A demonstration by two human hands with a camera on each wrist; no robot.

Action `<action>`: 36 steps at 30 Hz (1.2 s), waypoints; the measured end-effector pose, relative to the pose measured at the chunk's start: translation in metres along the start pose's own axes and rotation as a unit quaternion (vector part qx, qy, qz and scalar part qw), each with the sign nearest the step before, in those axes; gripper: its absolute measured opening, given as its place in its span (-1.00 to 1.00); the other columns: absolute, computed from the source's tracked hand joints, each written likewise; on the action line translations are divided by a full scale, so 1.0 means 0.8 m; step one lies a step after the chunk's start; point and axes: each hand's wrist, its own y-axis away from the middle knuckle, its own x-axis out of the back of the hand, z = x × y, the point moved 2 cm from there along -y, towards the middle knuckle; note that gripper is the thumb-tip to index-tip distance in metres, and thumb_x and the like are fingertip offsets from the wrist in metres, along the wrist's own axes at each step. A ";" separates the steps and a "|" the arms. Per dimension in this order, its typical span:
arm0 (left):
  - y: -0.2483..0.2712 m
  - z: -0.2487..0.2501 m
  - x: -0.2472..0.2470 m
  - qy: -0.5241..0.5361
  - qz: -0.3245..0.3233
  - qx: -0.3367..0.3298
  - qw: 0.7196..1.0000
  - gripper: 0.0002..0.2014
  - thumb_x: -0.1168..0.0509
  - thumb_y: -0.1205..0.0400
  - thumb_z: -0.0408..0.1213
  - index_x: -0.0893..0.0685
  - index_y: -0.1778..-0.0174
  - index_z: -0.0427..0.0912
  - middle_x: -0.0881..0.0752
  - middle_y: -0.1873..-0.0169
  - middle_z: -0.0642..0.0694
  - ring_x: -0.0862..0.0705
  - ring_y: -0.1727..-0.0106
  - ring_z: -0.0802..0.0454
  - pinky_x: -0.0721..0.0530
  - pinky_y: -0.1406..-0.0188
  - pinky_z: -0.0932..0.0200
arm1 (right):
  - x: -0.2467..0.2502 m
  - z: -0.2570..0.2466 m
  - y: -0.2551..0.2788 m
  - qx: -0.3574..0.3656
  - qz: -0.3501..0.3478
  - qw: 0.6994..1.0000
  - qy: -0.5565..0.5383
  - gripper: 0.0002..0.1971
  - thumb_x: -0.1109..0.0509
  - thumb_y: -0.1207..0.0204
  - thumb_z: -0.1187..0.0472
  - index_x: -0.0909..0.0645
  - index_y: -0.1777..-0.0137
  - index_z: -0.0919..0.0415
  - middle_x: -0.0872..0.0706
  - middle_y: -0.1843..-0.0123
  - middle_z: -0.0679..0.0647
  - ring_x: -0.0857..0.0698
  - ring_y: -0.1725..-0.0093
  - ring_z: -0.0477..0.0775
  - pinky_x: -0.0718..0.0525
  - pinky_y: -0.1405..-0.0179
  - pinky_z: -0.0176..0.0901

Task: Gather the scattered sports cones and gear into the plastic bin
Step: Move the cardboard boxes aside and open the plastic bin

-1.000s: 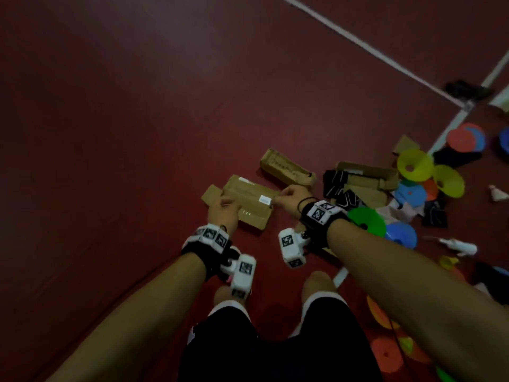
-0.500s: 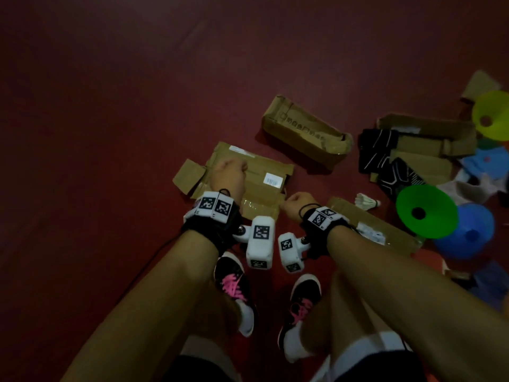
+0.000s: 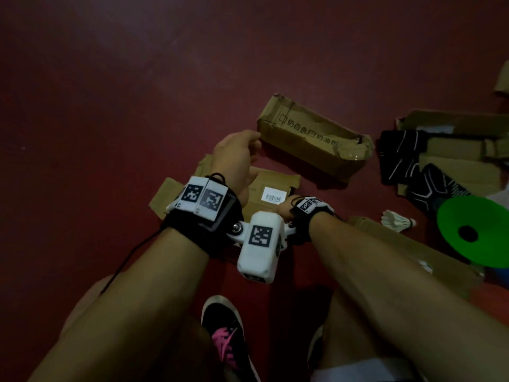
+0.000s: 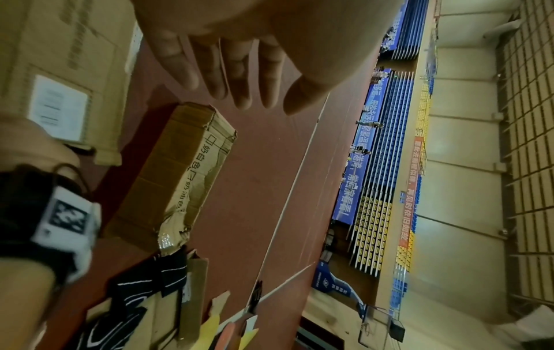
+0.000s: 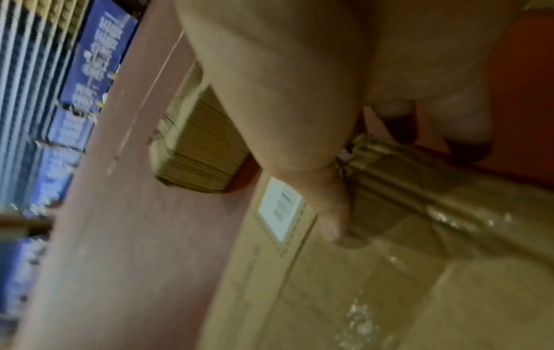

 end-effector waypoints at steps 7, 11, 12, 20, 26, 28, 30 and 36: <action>-0.004 -0.003 0.005 -0.050 0.116 -0.003 0.992 -0.32 -0.53 -0.33 -0.03 -0.42 -0.35 0.07 -0.56 -0.12 -0.03 -0.62 -0.01 -0.06 -0.72 0.01 -0.11 | 0.068 -0.031 0.068 0.103 0.103 0.939 -0.312 -0.93 -0.53 -0.35 0.36 -0.73 0.17 0.29 -0.77 0.21 0.17 -0.74 0.14 0.22 -0.72 0.16 0.01; -0.007 0.000 -0.016 -0.072 0.083 0.041 0.993 0.23 -0.62 -0.19 0.18 0.08 -0.63 0.24 -0.45 -0.44 -0.19 -0.64 -0.17 -0.16 -0.70 -0.01 -0.15 | 0.107 -0.008 0.097 0.226 0.177 0.837 -0.466 -0.92 -0.46 -0.47 0.14 -0.76 0.20 0.11 -0.80 0.19 -0.02 -0.76 0.12 0.08 -0.71 -0.03 0.05; -0.004 0.000 -0.028 -0.043 0.032 0.058 0.997 0.18 -0.60 -0.27 0.17 0.12 -0.62 0.33 -0.51 -0.43 -0.20 -0.64 -0.23 -0.17 -0.68 -0.08 -0.21 | 0.109 -0.009 0.104 0.253 0.184 0.817 -0.484 -0.91 -0.43 -0.54 0.09 -0.75 0.13 0.04 -0.78 0.13 -0.11 -0.75 0.09 -0.03 -0.69 -0.14 0.03; -0.001 -0.007 -0.072 0.055 -0.039 -0.049 0.997 0.45 -0.68 -0.15 0.05 0.39 -0.63 0.23 -0.59 -0.14 0.10 -0.66 -0.20 -0.03 -0.62 -0.14 -0.36 | 0.100 0.006 0.141 0.377 0.262 0.814 -0.355 -0.63 -0.61 -0.29 -0.07 -0.75 -0.08 0.03 -0.82 -0.10 -0.01 -0.78 -0.12 0.02 -0.72 -0.20 0.17; -0.011 -0.003 -0.075 0.117 0.006 -0.111 0.987 -0.02 -0.61 -0.36 -0.25 -0.11 -0.55 0.22 -0.73 0.00 0.13 -0.79 0.02 0.03 -0.77 0.14 -0.23 | 0.108 0.001 0.145 0.347 0.274 0.830 -0.339 -0.65 -0.70 -0.21 -0.05 -0.71 0.14 0.11 -0.80 0.19 -0.06 -0.80 0.18 -0.03 -0.76 0.14 -0.02; -0.017 0.000 -0.068 0.102 0.012 -0.115 0.988 0.08 -0.65 -0.27 -0.14 -0.07 -0.56 0.31 -0.69 -0.16 0.09 -0.75 -0.11 -0.05 -0.70 -0.03 -0.36 | 0.118 -0.001 0.138 0.343 0.296 0.774 -0.443 -0.60 -0.66 -0.18 -0.09 -0.65 0.14 0.13 -0.78 0.16 0.03 -0.79 0.16 0.09 -0.74 0.16 0.04; -0.020 0.003 -0.061 0.083 0.017 -0.107 0.991 0.17 -0.65 -0.21 -0.08 0.01 -0.58 0.39 -0.63 -0.23 0.11 -0.68 -0.21 -0.06 -0.62 -0.16 -0.40 | 0.134 0.003 0.121 0.257 0.319 0.736 -0.538 -0.40 -0.58 -0.12 -0.28 -0.55 -0.04 0.06 -0.73 0.01 0.06 -0.75 0.02 0.15 -0.74 0.03 0.14; -0.019 -0.002 -0.044 -0.015 0.042 -0.117 0.992 0.28 -0.63 -0.25 -0.11 0.20 -0.66 0.24 -0.48 -0.36 0.03 -0.59 -0.29 -0.02 -0.60 -0.30 -0.25 | 0.176 0.015 0.053 0.153 0.392 0.864 -0.278 -0.47 -0.54 -0.36 -0.12 -0.53 -0.26 0.09 -0.59 -0.11 -0.05 -0.61 -0.15 0.04 -0.55 0.03 -0.22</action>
